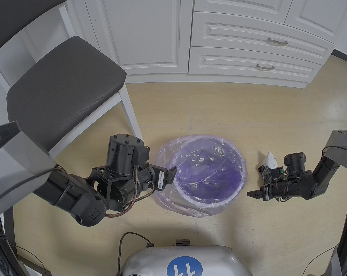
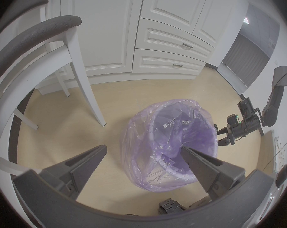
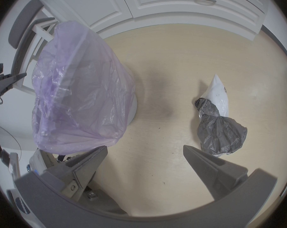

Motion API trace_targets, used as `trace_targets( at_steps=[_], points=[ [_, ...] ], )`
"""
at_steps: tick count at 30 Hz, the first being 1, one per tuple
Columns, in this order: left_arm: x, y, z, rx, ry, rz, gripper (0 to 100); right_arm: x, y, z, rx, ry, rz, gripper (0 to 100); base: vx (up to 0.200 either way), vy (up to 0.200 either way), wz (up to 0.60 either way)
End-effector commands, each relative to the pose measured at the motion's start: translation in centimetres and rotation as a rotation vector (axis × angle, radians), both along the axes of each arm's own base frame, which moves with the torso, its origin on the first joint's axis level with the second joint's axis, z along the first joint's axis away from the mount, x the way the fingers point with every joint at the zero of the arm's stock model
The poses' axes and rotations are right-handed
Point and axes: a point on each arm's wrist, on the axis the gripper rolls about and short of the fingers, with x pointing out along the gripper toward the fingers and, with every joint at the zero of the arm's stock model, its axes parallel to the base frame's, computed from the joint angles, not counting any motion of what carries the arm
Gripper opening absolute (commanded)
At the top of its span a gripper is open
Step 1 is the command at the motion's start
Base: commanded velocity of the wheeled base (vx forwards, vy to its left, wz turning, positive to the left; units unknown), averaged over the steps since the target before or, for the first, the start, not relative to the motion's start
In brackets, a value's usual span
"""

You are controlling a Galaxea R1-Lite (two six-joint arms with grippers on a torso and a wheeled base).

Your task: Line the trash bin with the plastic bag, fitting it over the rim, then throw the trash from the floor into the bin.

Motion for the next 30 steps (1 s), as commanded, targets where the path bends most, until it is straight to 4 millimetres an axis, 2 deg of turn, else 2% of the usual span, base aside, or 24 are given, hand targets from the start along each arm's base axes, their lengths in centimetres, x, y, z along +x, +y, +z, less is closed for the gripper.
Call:
trace_targets(
  at_steps=[1,5,11,13,17,25,30],
  points=[
    [0.1,-0.1,0.2,-0.002,-0.008,-0.001,100,-0.4,-0.4,0.6,-0.02,-0.008,0.001,100,0.0,0.0,0.0],
    [0.0,-0.2,0.2,-0.001,-0.007,-0.006,100,-0.5,-0.5,1.7,-0.038,-0.009,-0.003,100,0.0,0.0,0.0],
    [-0.2,-0.4,0.4,-0.002,-0.01,-0.013,100,0.7,-1.4,3.6,-0.121,-0.039,0.05,100,0.0,0.0,0.0],
    [-0.6,-0.2,1.3,-0.016,-0.026,-0.017,100,0.6,-2.2,4.7,-0.2,-0.019,0.084,100,0.0,0.0,0.0],
    [-1.5,-0.1,1.8,-0.017,-0.029,-0.031,100,0.0,-3.3,6.0,-0.238,-0.014,0.057,100,0.0,0.0,0.0],
    [-2.1,-0.4,1.8,0.028,-0.042,-0.066,100,-0.3,-4.3,7.1,-0.238,-0.045,0.024,100,0.0,0.0,0.0],
    [-2.0,-0.6,1.7,0.054,-0.038,-0.078,100,-0.6,-4.3,7.9,-0.232,-0.065,0.025,100,0.0,0.0,0.0]
  ],
)
